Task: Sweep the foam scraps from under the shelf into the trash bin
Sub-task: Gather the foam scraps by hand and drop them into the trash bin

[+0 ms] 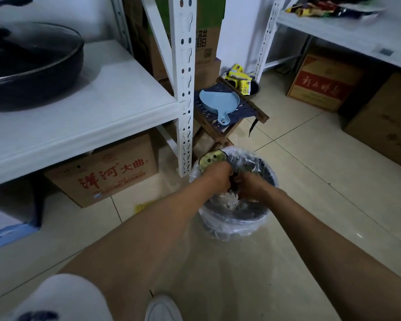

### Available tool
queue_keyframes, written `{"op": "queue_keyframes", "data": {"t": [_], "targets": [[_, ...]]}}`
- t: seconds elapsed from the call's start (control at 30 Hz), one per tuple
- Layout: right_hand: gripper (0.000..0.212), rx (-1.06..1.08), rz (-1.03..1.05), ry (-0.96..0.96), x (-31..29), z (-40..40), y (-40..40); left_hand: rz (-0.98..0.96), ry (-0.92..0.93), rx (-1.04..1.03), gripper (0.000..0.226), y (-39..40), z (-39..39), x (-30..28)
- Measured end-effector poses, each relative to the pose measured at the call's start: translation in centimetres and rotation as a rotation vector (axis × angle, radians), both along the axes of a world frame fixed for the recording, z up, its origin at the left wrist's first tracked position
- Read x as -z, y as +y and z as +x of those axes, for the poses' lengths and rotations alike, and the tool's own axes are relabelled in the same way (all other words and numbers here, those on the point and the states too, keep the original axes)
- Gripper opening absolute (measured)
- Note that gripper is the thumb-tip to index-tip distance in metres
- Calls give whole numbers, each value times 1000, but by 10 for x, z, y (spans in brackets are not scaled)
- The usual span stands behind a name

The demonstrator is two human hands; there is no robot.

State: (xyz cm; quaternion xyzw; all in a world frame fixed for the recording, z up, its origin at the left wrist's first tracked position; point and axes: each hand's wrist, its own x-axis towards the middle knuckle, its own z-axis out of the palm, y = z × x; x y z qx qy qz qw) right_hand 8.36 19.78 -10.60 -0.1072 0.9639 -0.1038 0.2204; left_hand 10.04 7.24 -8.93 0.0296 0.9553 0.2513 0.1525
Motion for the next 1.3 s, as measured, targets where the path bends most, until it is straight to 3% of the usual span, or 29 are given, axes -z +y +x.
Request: {"op": "queue_keyframes", "data": {"t": [0.13, 0.4, 0.47, 0.57, 0.67, 0.93, 1.1, 1.3], "targets": [[28, 203, -36, 150, -9, 6, -6, -9, 145, -48, 29, 2, 9, 1], [25, 209, 81, 235, -21, 15, -34, 210, 272, -28, 26, -26, 23, 5], [23, 185, 91, 292, -26, 17, -54, 266, 344, -83, 23, -51, 32, 3], [22, 94, -56, 429, -26, 25, -93, 299, 368, -199, 18, -102, 52, 10], [22, -101, -142, 514, -16, 46, -144, 232, 359, -289, 18, -161, 81, 27], [19, -390, -53, 225, 77, 122, -247, -4, 101, -416, 12, -277, 186, 98], [27, -454, -51, 61, 148, 146, -260, -64, -38, -414, 22, -296, 224, 146], [36, -435, -26, 53, 188, 159, -269, -62, -99, -316, 38, -296, 248, 197]]}}
